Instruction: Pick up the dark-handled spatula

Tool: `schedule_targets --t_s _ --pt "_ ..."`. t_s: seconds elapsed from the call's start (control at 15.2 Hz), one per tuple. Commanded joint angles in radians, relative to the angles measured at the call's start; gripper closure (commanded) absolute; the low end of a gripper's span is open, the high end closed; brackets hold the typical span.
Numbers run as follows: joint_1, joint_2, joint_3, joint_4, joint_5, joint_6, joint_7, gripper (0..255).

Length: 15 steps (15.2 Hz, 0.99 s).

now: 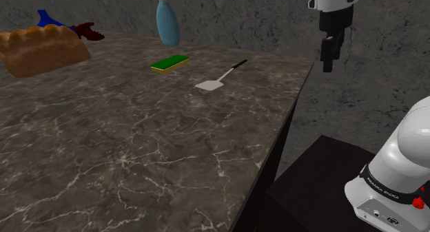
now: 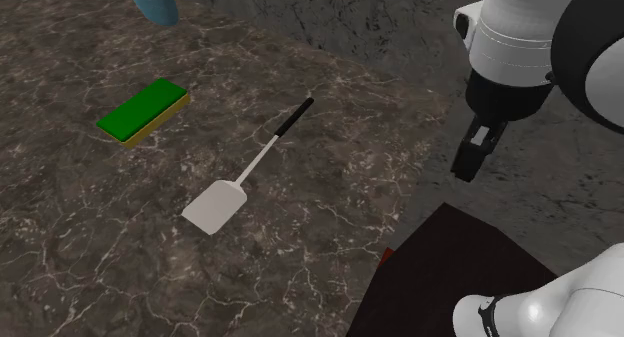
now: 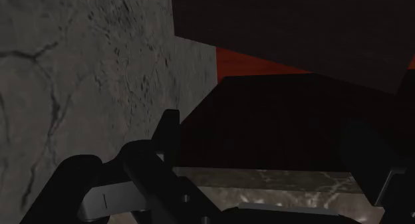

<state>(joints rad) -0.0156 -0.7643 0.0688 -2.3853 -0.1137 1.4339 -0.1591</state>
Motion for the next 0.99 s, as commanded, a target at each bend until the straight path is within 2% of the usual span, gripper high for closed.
schedule_targets --t_s 0.0,0.53,0.92 --pt "0.0 0.0 0.0 0.0 0.0 0.0 0.0 0" --pt "-0.075 0.076 0.223 0.081 0.212 0.047 0.536 0" --pt "-0.162 0.208 0.386 0.21 0.295 0.119 0.932 0"
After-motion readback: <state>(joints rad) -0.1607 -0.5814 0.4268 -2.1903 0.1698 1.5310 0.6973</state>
